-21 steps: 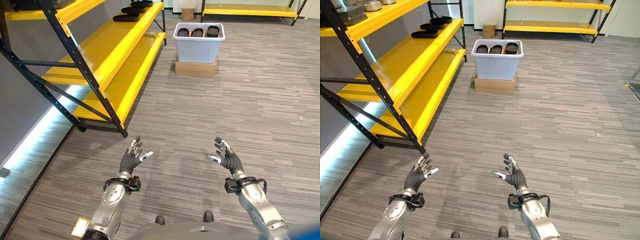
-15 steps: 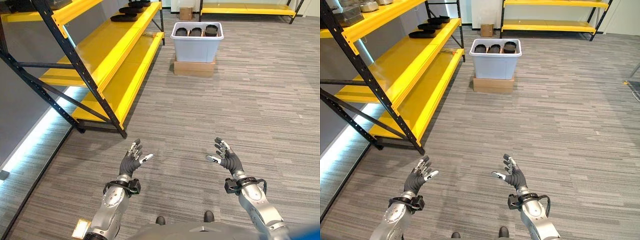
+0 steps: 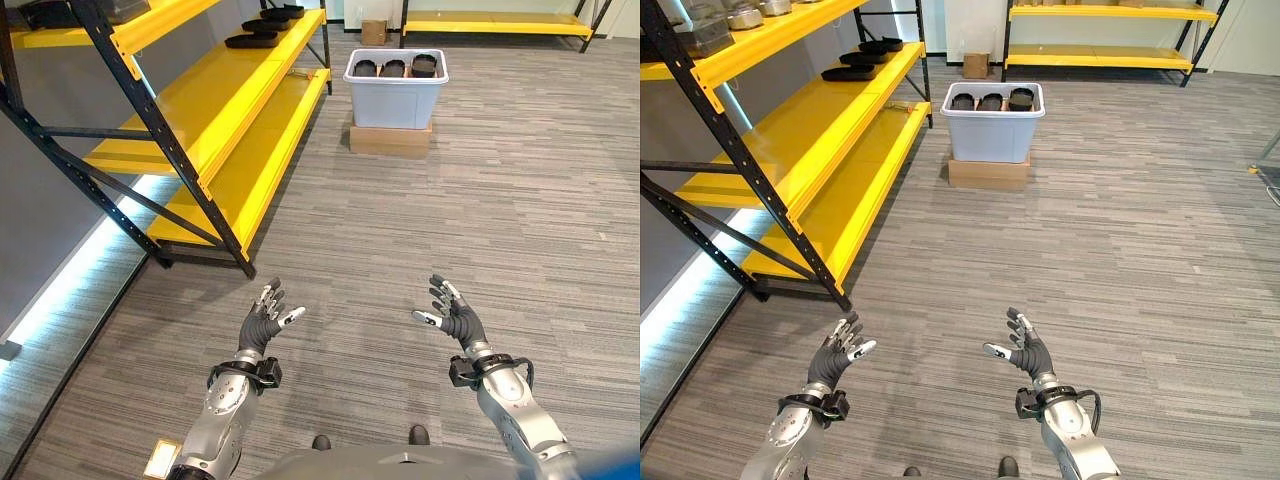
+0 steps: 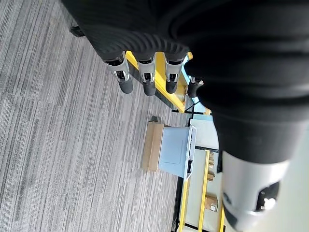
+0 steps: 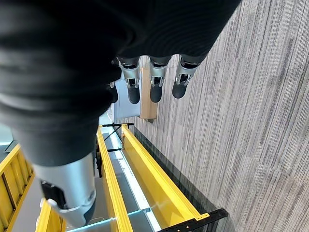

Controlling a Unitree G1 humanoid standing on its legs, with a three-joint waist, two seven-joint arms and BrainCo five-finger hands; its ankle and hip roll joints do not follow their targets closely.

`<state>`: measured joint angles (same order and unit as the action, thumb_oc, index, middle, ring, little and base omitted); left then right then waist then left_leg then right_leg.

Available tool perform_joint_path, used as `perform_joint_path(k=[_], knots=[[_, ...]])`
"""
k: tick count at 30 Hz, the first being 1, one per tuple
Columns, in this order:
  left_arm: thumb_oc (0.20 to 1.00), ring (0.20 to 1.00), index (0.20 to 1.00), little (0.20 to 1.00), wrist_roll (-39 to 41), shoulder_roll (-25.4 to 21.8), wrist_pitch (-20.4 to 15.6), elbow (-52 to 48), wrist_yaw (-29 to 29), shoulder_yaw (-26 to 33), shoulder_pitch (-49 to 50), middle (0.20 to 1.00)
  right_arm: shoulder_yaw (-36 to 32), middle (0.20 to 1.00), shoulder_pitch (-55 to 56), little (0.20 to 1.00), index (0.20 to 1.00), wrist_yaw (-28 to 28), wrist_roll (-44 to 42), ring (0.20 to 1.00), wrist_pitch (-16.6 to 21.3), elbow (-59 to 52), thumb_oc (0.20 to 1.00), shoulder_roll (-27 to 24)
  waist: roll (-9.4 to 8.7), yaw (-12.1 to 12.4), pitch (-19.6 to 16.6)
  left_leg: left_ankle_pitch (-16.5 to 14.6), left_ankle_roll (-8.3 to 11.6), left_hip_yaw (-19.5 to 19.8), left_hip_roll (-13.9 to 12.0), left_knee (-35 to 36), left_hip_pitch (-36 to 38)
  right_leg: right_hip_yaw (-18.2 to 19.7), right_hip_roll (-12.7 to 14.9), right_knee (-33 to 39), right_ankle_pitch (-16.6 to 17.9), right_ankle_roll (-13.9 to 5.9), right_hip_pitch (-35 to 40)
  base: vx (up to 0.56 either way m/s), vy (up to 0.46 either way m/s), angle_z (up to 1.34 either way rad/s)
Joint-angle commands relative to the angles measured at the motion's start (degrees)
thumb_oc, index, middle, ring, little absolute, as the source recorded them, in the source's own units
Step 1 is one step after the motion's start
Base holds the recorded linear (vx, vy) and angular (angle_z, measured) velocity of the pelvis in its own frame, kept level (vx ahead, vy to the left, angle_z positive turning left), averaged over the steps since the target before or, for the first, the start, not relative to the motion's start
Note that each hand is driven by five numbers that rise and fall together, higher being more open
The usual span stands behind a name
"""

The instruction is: Move parts from the plastic box to the shelf.

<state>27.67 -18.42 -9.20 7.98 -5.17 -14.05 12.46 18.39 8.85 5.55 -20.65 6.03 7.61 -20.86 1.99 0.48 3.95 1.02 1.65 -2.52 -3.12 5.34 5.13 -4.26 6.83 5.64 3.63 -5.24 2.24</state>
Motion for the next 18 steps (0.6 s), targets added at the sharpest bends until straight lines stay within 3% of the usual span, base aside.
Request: perform_joint_path(k=[1, 9, 14, 17, 18], knots=[[1.000, 1.000, 1.000, 1.000, 0.82, -2.48, -1.85, -3.06, 0.64, 0.51, -2.21, 1.000, -0.72, 1.000, -2.29, 1.000, 1.000, 0.07, -1.26, 1.000, 2.76, -3.76, 1.000, 0.95, -2.96, 0.21, 0.04, -0.97, 1.25, 2.18, -1.41, -0.34, -1.64, -2.54, 3.06, -0.73, -2.12, -2.77, 2.60, 0.00, 0.000, 0.00], [1.000, 1.000, 1.000, 1.000, 0.78, -2.75, -2.05, -3.78, 0.52, 0.65, -3.40, 1.000, -0.78, 1.000, -3.72, 1.000, 1.000, 0.03, -2.02, 1.000, 2.82, -2.55, 1.000, 1.44, -3.48, 0.62, 0.40, -1.88, 0.48, 2.16, -0.59, -0.93, -1.29, -2.77, 4.13, -2.74, -2.61, -3.35, 2.59, 0.01, 0.025, 0.00], [1.000, 1.000, 1.000, 1.000, 0.98, -3.40, -2.46, -4.34, 0.67, 0.88, -4.81, 1.000, -0.95, 1.000, -4.96, 1.000, 1.000, -0.24, -2.10, 1.000, 2.85, -1.91, 1.000, 1.39, -3.90, 1.13, 1.68, -5.18, -0.96, 2.84, 1.42, -8.94, -5.74, -1.64, 6.31, -7.58, -3.22, -3.76, 0.27, -0.02, 0.108, 0.00], [1.000, 1.000, 1.000, 1.000, 0.48, -4.16, -2.43, -4.75, 0.73, 0.71, -5.53, 1.000, -1.38, 1.000, -4.51, 1.000, 1.000, -0.37, -2.21, 1.000, 2.96, -2.12, 1.000, 1.70, -3.67, 1.04, 2.43, -6.98, -2.64, 4.25, 3.89, -11.68, -7.00, -1.80, 8.43, -14.55, -2.30, -4.79, -2.34, 0.02, 0.207, 0.17], [1.000, 1.000, 1.000, 1.000, -0.31, -4.37, -2.33, -4.57, 0.95, 0.85, -5.45, 1.000, -1.64, 1.000, -3.60, 1.000, 1.000, -0.77, -1.93, 1.000, 2.83, -2.61, 1.000, 2.01, -3.48, 0.46, 3.06, -7.53, -3.96, 4.92, 5.18, -12.56, -7.05, -0.42, 9.58, -22.27, 1.53, -4.77, -6.06, 0.03, 0.292, 0.37]])
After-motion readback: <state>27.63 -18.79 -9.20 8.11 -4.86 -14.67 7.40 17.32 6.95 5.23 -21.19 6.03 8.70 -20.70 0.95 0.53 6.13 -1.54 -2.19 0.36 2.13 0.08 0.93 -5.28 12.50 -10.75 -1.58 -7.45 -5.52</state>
